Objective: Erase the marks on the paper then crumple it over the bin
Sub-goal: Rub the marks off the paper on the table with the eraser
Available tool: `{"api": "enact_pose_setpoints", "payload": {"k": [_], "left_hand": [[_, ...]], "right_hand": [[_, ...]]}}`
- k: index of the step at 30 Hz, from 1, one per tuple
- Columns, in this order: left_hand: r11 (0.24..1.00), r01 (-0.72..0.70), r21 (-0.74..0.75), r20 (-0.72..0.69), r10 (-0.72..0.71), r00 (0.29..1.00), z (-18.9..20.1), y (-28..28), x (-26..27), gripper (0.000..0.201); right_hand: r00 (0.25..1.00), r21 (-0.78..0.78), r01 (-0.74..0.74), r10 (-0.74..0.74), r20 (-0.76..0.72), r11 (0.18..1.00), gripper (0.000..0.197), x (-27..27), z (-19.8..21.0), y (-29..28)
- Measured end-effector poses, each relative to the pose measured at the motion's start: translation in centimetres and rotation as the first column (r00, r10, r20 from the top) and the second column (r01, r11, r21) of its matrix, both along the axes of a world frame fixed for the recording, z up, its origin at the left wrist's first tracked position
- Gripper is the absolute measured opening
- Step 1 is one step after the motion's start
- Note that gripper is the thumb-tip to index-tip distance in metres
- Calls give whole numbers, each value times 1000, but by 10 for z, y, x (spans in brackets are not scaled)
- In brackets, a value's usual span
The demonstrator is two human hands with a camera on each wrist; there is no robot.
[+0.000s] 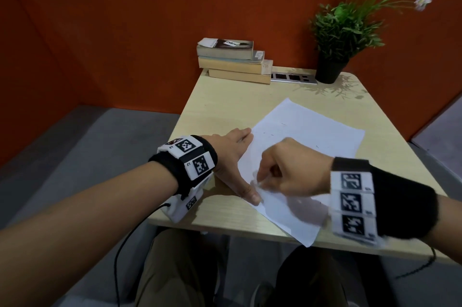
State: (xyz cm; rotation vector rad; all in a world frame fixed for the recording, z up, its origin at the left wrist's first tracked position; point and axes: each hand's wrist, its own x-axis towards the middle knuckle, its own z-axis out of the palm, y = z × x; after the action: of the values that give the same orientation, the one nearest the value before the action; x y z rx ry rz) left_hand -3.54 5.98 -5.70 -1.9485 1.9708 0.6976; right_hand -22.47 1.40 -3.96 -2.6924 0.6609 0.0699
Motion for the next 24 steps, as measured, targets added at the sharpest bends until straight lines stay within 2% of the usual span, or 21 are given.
{"api": "enact_pose_setpoints", "payload": {"k": [3,6,12,20,24], "left_hand": [[1000,12,-8,6,-12,1000,0,1,-1,165],[1000,2,-7,6,-2,1000,2,0,-1,168],[1000,2,-20,-18,-3,1000,2,0,-1,170],[1000,5,-4,0,-5,1000,1,1,-2,168],[1000,-6,-6,8,6,1000,4,0,-3,169]], "right_hand": [[999,52,-29,31,-31,998,10,-10,1,10],[999,-3,-27,27,-42,1000,11,0,4,1],[994,-79,95,-92,51,992,10,24,1,-23],[998,6,-59,60,-37,998,11,-8,3,11],[1000,-60,-1,0,-3,998,10,11,4,-12]]}}
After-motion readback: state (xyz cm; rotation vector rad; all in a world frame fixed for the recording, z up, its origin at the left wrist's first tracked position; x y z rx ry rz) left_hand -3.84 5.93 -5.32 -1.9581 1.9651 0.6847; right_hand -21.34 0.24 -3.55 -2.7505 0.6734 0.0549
